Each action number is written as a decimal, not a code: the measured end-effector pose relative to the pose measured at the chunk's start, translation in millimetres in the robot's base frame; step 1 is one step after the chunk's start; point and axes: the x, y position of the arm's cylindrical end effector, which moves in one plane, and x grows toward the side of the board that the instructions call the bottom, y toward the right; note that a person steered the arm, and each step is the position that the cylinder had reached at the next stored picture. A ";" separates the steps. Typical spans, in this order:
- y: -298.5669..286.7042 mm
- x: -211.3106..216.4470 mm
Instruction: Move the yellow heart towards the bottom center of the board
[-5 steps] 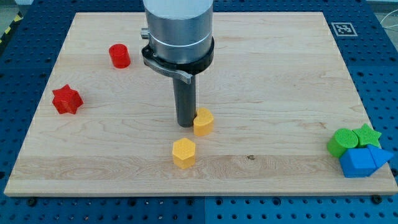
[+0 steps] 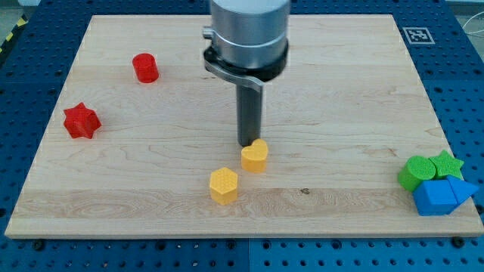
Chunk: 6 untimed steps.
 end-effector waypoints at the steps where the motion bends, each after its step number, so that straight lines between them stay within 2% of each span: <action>1: 15.6 18.8; 4: 19.9 2.9; 6: 19.9 36.0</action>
